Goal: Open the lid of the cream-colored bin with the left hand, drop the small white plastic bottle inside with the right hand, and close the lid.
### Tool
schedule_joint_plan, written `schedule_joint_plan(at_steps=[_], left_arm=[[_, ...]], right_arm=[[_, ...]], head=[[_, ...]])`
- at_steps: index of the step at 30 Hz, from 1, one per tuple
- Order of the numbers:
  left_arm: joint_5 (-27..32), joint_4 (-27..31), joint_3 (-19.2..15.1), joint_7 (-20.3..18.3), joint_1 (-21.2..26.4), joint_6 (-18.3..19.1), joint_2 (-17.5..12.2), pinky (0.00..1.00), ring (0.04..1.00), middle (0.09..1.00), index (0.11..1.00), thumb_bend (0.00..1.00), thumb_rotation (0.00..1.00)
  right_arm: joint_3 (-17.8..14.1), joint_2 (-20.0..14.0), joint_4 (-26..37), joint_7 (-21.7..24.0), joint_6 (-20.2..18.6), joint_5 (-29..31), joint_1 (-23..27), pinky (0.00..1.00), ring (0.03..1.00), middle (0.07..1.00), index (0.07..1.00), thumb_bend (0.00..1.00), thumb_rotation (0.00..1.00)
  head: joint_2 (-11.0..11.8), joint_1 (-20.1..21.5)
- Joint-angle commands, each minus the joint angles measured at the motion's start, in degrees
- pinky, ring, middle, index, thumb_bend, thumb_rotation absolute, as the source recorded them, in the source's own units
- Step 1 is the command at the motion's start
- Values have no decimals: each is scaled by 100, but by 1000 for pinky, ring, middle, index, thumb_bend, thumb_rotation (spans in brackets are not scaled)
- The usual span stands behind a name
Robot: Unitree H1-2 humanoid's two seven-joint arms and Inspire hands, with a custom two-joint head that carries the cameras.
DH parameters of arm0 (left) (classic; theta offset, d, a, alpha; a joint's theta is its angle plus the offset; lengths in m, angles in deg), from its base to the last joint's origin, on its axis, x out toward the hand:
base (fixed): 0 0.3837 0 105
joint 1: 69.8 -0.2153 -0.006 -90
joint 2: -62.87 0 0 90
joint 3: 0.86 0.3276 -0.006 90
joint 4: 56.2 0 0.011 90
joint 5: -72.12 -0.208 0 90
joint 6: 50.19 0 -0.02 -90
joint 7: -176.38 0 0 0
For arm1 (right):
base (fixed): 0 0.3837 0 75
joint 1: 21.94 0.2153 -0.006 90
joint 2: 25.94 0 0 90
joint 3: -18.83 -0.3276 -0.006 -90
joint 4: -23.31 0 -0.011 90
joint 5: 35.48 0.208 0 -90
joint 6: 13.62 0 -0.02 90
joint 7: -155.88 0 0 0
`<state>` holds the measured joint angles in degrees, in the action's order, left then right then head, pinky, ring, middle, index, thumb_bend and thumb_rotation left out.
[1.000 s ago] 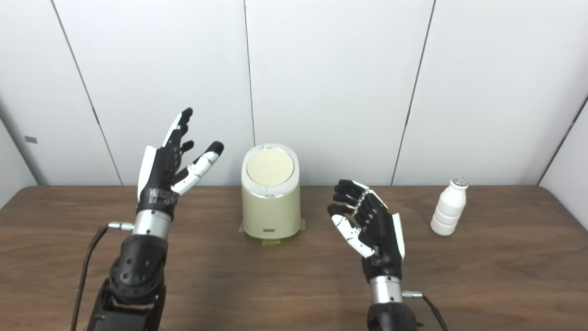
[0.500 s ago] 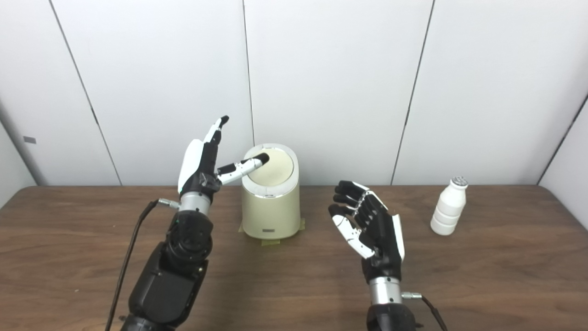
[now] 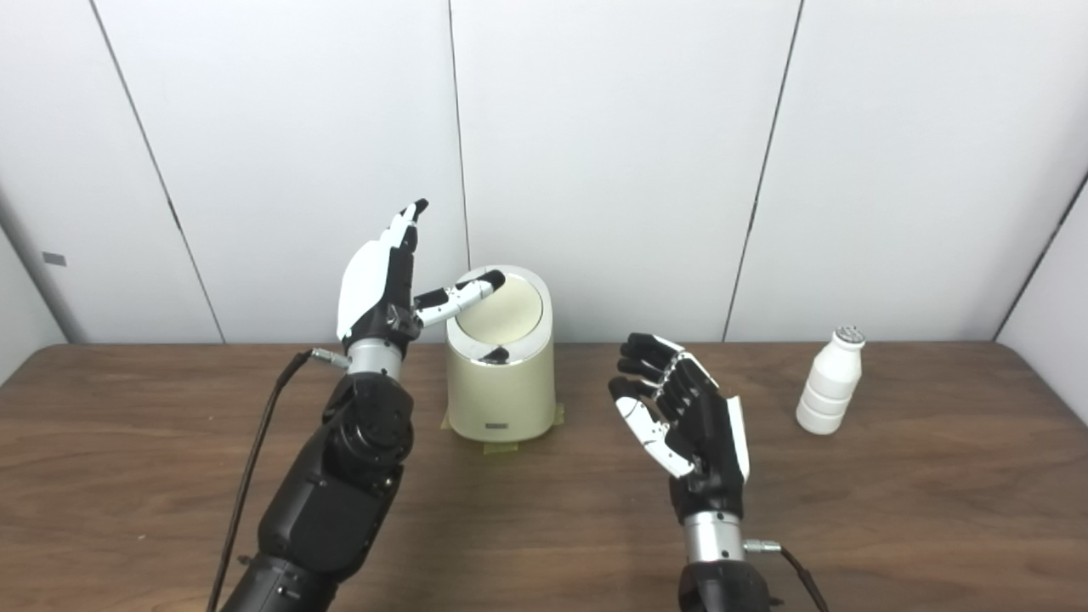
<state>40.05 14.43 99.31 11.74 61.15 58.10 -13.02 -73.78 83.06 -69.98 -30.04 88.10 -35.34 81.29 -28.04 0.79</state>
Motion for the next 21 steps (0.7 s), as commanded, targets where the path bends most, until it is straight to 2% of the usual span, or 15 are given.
schedule_joint_plan(at_steps=[1, 6, 8, 13, 17, 21], left_arm=[[-210, 86, 56, 90, 404, 54, -38, 1000, 1000, 1000, 1000, 893, 448], [-432, 104, 218, 57, 420, 356, -72, 1000, 1000, 1000, 1000, 918, 416], [-457, 100, 237, 73, 411, 382, -68, 1000, 1000, 1000, 1000, 920, 413], [-586, -61, 354, 158, 393, 345, -91, 1000, 1000, 1000, 1000, 924, 314], [-1023, -297, 680, 362, 414, 252, -228, 1000, 1000, 1000, 1000, 935, 287], [-1534, -531, 1007, 611, 454, 389, -340, 1000, 1000, 1000, 1000, 964, 270]], right_arm=[[23, 22, 163, -9, 239, -28, 247, 587, 676, 687, 665, 300, 262], [12, 53, 248, -23, 191, 1, 222, 584, 673, 683, 660, 305, 265], [12, 48, 264, -13, 181, 14, 218, 584, 673, 683, 660, 306, 260], [14, 35, 284, 1, 171, 18, 207, 589, 676, 685, 661, 307, 279], [12, 48, 279, -14, 185, 19, 212, 586, 675, 684, 660, 309, 283], [16, 63, 293, -14, 169, 32, 215, 582, 672, 683, 660, 312, 283]], head=[[-10, 5], [-40, 16], [-47, 24], [-73, 40], [-79, 54], [-92, 68]])
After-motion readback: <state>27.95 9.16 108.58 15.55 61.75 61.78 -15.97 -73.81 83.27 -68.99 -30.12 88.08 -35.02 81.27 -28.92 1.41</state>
